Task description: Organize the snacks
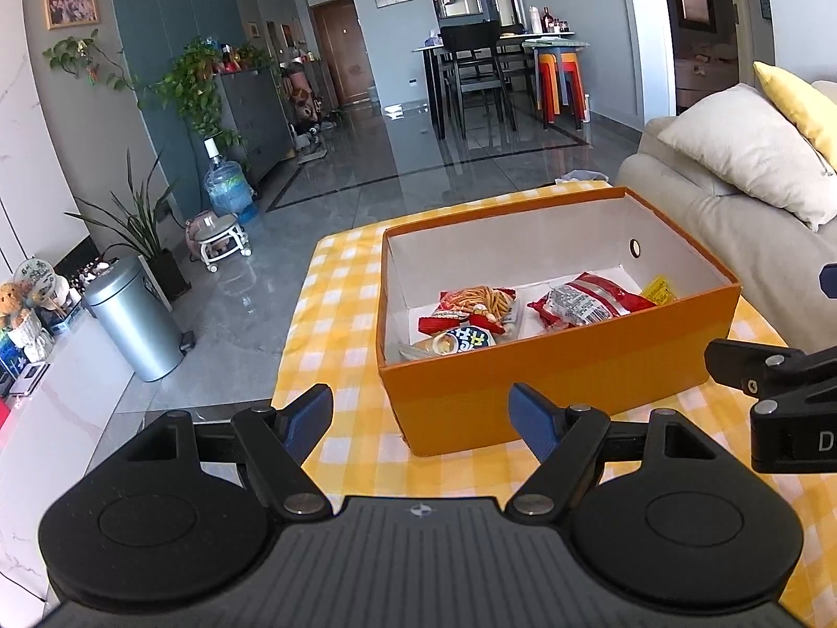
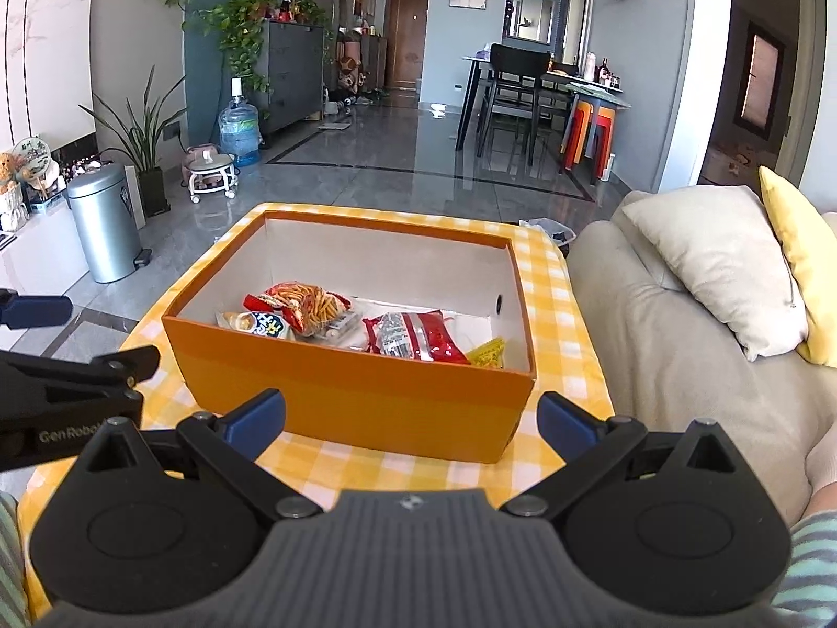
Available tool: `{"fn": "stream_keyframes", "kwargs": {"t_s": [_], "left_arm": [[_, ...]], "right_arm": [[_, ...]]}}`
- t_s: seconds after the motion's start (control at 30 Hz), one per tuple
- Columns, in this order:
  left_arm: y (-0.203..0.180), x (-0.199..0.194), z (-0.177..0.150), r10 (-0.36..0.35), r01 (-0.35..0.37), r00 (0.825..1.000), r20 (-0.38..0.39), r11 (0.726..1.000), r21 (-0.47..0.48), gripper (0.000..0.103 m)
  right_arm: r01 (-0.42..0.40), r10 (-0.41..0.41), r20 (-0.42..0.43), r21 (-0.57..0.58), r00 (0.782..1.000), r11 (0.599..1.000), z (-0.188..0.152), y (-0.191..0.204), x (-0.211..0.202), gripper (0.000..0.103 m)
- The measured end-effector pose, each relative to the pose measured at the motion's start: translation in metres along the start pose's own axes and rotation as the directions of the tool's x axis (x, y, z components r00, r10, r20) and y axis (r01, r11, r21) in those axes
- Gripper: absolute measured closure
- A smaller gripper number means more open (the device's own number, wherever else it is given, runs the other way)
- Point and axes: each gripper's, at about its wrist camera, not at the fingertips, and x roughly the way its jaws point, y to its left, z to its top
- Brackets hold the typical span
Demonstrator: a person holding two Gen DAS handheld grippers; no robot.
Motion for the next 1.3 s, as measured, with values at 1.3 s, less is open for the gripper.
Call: {"fn": "stream_keyframes", "kwargs": {"t_s": [1.3], "left_arm": [[0.0, -0.011, 0.008, -0.008, 0.008, 1.0, 0.006, 1.0, -0.011, 0.013]], "right_arm": [[0.0, 0.0, 0.015, 0.01, 1.0, 1.0, 0.005, 0.0, -0.018, 0.004]]}}
